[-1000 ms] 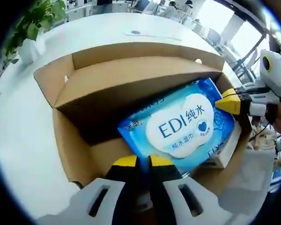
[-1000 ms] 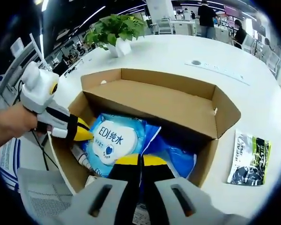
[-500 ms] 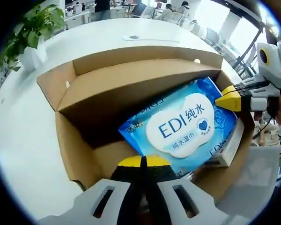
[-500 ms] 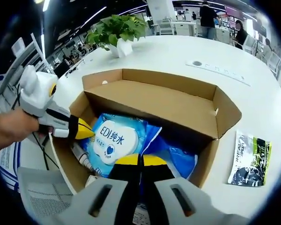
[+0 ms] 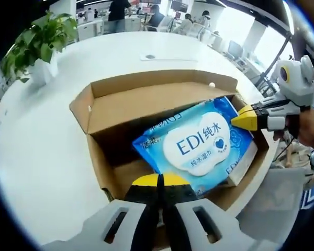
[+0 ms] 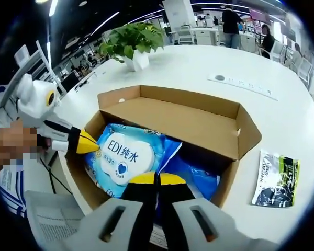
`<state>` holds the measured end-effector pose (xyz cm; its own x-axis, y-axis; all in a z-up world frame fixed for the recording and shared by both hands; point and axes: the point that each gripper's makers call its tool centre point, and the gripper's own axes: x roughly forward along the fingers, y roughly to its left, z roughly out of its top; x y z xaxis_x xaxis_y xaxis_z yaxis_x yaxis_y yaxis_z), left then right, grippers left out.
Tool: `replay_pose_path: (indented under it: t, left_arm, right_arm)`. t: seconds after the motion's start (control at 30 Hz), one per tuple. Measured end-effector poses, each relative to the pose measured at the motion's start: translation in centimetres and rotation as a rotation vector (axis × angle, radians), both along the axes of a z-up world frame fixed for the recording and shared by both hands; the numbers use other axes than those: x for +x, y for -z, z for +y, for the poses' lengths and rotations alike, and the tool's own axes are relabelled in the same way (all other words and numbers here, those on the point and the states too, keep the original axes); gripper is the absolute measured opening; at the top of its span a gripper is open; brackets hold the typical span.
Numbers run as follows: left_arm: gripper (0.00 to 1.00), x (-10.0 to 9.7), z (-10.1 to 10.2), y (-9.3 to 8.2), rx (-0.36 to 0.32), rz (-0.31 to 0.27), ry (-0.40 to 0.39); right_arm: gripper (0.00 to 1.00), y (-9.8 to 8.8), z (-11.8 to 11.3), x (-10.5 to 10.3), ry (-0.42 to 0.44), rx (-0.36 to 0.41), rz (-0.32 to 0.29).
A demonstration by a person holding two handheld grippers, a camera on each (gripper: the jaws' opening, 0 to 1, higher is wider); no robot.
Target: Operate the shoe box by opening the lid, removing the specified soft item, and placing it in the target area until the item is outside and the box remains undamaged.
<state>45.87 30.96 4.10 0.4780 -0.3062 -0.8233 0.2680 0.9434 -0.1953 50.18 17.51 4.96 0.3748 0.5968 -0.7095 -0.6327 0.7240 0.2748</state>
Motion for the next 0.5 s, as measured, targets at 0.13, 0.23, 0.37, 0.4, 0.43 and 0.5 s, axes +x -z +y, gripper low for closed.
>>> replay_pose_path:
  t: [0.13, 0.23, 0.37, 0.4, 0.43, 0.5]
  left_arm:
    - [0.00, 0.0, 0.0, -1.5, -0.003, -0.018, 0.007]
    - [0.00, 0.1, -0.1, -2.6, -0.005, -0.035, 0.011]
    - [0.00, 0.2, -0.6, -4.2, -0.016, -0.058, 0.015]
    - [0.00, 0.3, -0.7, -4.7, -0.019, -0.065, 0.018]
    - [0.00, 0.3, -0.9, -5.1, -0.025, -0.072, 0.018]
    - [0.00, 0.4, -1.4, -5.9, -0.031, -0.084, 0.024]
  right_arm:
    - [0.00, -1.3, 0.0, 0.0, 0.003, 0.007, -0.012]
    - [0.00, -2.1, -0.2, 0.1, 0.011, 0.015, -0.018]
    - [0.00, -3.7, -0.6, 0.1, 0.023, 0.026, -0.033]
    - [0.00, -4.0, -0.8, 0.2, 0.027, 0.030, -0.036]
    - [0.00, -4.3, -1.0, 0.2, 0.033, 0.033, -0.036]
    - [0.00, -5.0, -1.5, 0.4, 0.042, 0.038, -0.048]
